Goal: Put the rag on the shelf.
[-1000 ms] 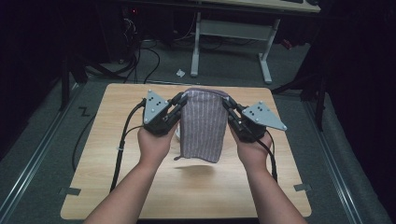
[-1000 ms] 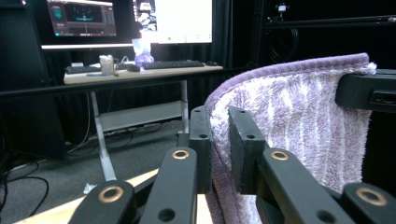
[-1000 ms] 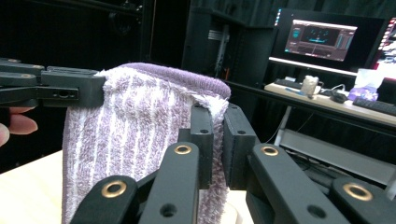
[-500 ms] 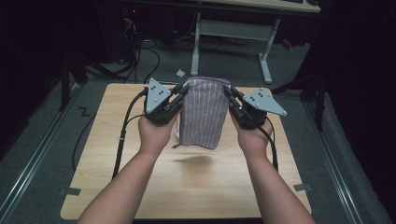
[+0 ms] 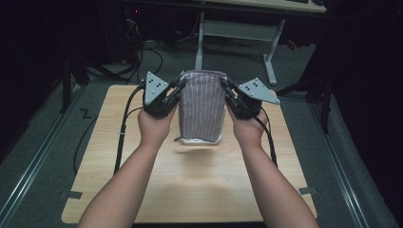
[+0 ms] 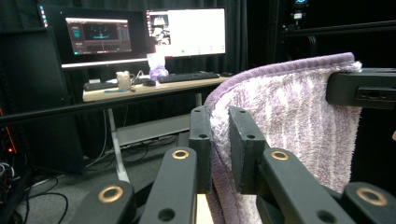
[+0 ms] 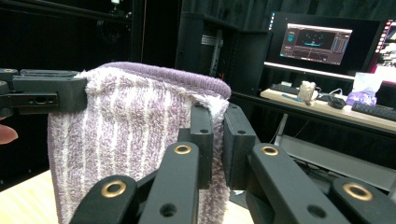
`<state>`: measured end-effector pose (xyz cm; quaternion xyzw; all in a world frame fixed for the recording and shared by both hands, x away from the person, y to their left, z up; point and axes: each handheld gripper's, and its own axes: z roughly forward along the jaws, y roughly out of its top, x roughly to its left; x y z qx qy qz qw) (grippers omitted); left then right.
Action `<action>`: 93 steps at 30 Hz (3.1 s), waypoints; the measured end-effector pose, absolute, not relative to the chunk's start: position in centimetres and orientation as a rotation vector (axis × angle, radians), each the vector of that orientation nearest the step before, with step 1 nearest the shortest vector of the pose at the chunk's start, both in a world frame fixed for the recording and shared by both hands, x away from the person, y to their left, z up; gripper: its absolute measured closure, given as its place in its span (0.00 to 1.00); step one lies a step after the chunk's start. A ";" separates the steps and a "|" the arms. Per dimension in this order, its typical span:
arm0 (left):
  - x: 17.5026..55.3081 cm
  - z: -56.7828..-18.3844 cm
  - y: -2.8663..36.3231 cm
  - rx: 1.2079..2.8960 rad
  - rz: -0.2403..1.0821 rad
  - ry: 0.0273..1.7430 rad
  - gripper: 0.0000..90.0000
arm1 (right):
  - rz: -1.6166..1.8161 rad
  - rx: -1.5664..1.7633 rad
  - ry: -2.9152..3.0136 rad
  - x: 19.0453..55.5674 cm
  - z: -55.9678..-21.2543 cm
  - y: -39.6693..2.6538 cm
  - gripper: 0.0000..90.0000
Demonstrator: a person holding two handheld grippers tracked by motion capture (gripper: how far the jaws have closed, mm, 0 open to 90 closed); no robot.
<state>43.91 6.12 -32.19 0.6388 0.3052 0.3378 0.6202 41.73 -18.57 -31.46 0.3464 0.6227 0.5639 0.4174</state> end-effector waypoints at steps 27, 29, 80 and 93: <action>52.8 -32.6 4.3 1.644 0.765 0.855 0.88 | 1.323 1.028 1.655 50.4 -32.5 -18.9 0.93; 53.3 -33.3 4.3 1.668 0.736 0.878 0.88 | 1.307 1.034 1.684 51.0 -33.0 -19.0 0.93; 47.1 -36.3 7.4 1.703 0.625 0.916 0.54 | 1.319 1.129 1.825 46.7 -36.7 -21.6 0.51; 41.5 -42.0 10.5 1.755 0.569 0.919 0.50 | 1.235 1.105 1.834 41.1 -41.5 -25.7 0.50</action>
